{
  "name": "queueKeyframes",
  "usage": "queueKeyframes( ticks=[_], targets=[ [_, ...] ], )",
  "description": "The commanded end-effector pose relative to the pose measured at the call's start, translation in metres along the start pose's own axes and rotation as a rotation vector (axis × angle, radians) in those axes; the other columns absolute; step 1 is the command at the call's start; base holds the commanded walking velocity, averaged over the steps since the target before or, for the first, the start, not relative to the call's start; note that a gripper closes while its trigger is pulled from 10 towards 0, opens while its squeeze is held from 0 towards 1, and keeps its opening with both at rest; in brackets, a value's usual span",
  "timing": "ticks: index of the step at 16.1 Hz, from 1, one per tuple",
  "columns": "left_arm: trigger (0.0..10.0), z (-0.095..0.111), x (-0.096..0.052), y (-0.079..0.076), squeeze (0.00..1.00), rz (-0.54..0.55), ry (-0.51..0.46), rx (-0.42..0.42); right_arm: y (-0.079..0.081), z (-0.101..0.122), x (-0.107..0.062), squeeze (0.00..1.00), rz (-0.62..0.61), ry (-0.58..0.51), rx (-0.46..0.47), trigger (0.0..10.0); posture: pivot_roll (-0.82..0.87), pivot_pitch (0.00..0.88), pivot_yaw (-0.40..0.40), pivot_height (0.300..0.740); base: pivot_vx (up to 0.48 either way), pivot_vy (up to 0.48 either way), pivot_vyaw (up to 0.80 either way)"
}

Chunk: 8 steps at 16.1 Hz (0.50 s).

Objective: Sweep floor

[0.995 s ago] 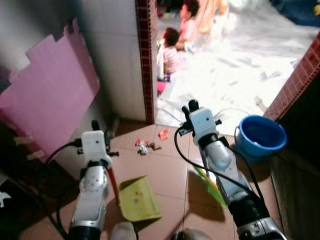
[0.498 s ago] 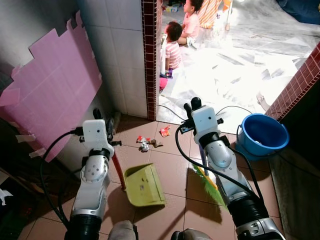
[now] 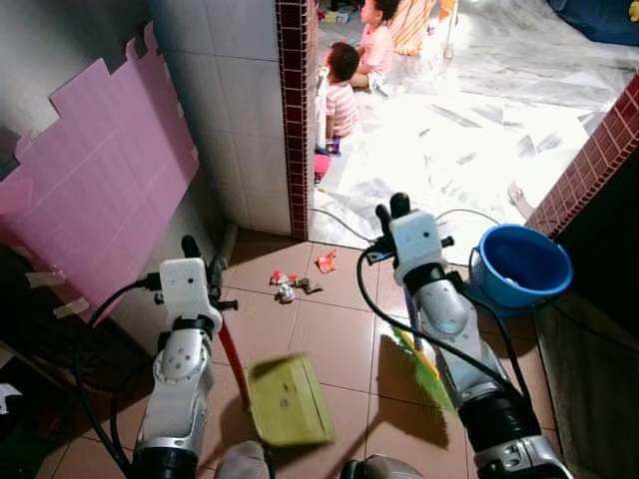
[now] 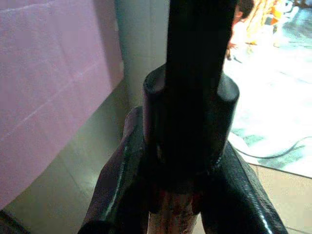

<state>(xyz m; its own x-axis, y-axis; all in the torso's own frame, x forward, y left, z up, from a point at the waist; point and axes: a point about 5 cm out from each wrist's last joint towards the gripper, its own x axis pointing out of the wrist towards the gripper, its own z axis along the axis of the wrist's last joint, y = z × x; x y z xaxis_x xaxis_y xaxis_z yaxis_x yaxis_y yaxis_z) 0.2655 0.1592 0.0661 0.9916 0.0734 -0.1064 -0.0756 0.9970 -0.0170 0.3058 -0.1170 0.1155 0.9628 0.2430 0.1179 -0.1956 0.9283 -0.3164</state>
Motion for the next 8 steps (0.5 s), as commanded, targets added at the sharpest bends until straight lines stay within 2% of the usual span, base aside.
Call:
queueKeyframes(
  ticks=[1,4,6,7,8],
  targets=[
    [10.0,0.0193,0.0019,-0.0009,0.0,-0.012,-0.089,-0.004,-0.0031,0.0069,-0.0002,0.0,-0.008,-0.038,-0.033,10.0,0.0,0.0,0.033,0.74,0.266,0.0,0.0],
    [10.0,0.0207,0.0003,0.0008,0.0,-0.007,-0.097,-0.008,-0.0003,0.0087,-0.001,0.0,0.021,-0.052,-0.036,10.0,0.0,0.0,0.024,0.74,0.29,0.0,0.0],
    [10.0,0.0241,0.0004,-0.0002,0.0,0.002,-0.113,-0.02,-0.0007,0.012,0.0014,0.0,0.04,-0.07,-0.048,10.0,0.01,0.0,0.017,0.74,0.364,0.0,0.74],
    [10.0,0.0269,0.0009,-0.0026,0.0,-0.001,-0.126,-0.028,-0.0026,0.0141,0.0041,0.0,0.039,-0.079,-0.052,10.0,0.01,0.0,0.011,0.74,0.398,0.266,0.66],
    [10.0,0.028,0.0013,-0.0039,0.0,-0.004,-0.131,-0.029,-0.004,0.0151,0.0056,0.0,0.037,-0.082,-0.053,10.0,0.01,0.0,0.009,0.74,0.401,0.262,0.0]
  ],
)
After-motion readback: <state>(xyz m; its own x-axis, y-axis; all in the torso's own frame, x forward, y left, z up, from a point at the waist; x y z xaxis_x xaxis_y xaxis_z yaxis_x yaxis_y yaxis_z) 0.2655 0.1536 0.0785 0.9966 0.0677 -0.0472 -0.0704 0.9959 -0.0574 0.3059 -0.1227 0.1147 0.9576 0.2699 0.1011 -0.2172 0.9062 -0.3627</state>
